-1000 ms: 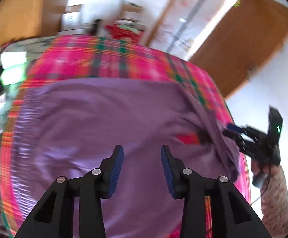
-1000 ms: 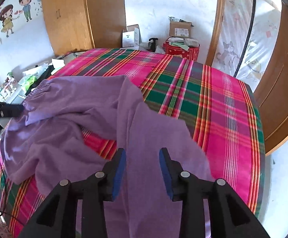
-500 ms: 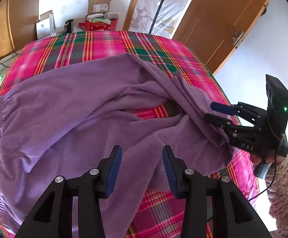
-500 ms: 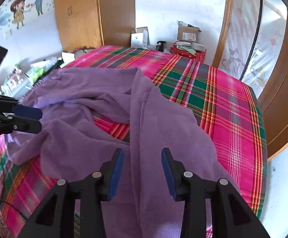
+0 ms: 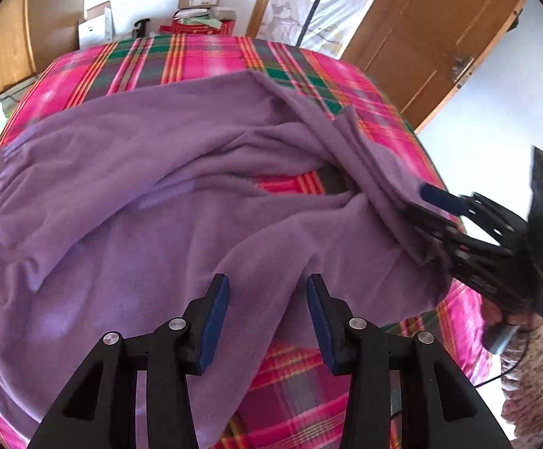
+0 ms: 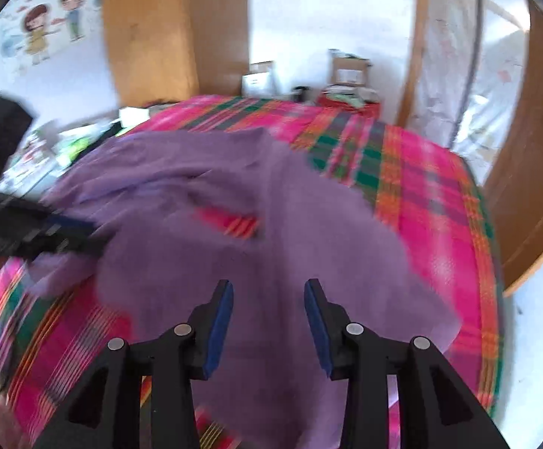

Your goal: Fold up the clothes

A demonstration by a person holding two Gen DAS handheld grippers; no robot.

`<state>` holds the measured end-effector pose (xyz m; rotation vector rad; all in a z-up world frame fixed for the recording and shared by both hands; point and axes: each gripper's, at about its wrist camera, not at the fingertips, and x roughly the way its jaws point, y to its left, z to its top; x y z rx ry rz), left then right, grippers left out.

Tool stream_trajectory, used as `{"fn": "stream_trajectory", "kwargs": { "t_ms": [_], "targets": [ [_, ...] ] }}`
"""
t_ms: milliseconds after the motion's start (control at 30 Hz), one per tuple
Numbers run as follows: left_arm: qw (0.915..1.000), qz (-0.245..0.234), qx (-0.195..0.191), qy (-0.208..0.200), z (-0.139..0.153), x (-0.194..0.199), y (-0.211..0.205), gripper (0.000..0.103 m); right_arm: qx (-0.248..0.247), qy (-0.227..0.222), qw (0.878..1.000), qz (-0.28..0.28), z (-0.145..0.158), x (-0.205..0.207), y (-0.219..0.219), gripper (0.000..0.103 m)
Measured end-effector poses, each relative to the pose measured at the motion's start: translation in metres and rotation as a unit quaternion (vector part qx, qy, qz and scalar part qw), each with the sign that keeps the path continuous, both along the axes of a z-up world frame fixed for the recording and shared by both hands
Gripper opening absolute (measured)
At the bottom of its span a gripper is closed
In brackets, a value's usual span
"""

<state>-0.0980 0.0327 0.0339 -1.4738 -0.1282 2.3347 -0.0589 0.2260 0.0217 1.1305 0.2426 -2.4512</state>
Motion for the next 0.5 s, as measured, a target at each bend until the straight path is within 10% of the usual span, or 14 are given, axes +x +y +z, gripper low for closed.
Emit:
{"fn": "stream_trajectory", "kwargs": {
  "t_ms": [500],
  "targets": [
    [0.9993, 0.033, -0.011, -0.008, -0.022, 0.062, -0.031, 0.045, 0.054, -0.007, 0.993, 0.107, -0.041, 0.039, -0.056, 0.041]
  ]
}}
